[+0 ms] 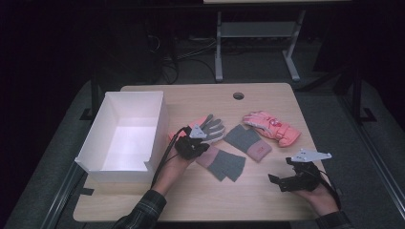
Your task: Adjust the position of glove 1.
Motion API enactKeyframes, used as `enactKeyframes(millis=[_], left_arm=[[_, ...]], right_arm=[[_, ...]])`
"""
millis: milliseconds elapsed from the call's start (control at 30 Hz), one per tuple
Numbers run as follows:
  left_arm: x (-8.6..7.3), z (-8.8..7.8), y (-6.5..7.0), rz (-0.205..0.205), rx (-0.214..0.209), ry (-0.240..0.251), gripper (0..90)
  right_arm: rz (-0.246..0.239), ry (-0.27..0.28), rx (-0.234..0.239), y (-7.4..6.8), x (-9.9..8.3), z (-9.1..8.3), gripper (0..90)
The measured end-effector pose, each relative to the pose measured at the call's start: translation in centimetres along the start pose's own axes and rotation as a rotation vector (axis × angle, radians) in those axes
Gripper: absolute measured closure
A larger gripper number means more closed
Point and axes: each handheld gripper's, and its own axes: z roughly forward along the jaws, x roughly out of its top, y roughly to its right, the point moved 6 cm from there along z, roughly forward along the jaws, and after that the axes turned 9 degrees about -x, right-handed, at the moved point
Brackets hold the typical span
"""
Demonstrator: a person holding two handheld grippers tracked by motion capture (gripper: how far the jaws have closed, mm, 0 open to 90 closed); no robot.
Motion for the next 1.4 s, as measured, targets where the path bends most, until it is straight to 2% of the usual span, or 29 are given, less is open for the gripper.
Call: enactKeyframes(millis=[133,300,367,500,933,1167,1333,1367,1400], left_arm=[[-0.3,0.9,-0.4,-0.011,-0.01,-0.023,89.7],[-1.2,2.0,-0.5,-0.019,-0.03,-0.087,89.7],[-1.3,1.8,-0.3,-0.016,-0.028,-0.087,89.7],[-1.8,1.6,0.4,-0.022,-0.056,-0.08,89.7],[-3.4,0.2,2.2,-0.042,-0.129,-0.111,89.7],[-4.4,-0.7,4.0,-0.036,-0.168,-0.129,89.7],[-5.0,-1.2,5.8,-0.016,-0.208,-0.141,89.7],[-5.0,-1.1,6.2,-0.021,-0.212,-0.129,89.7],[-5.1,-1.2,6.5,0.0,-0.22,-0.145,89.7]], right_arm=[[0.001,-0.003,0.004,0.0,0.0,0.1,3.1],[0.007,-0.01,0.001,0.0,-0.1,0.2,3.1],[0.006,-0.011,-0.004,0.0,-0.1,0.2,3.1],[0.003,-0.011,-0.003,0.0,-0.1,0.2,3.1],[-0.002,-0.006,0.0,0.0,0.0,0.2,3.1],[0.001,-0.005,0.001,0.0,0.0,0.1,3.1],[0.002,-0.007,-0.001,0.0,0.0,0.1,3.0],[0.002,-0.006,0.0,0.0,0.0,0.2,3.1],[0.0,-0.005,0.0,0.0,0.0,0.2,3.1]])
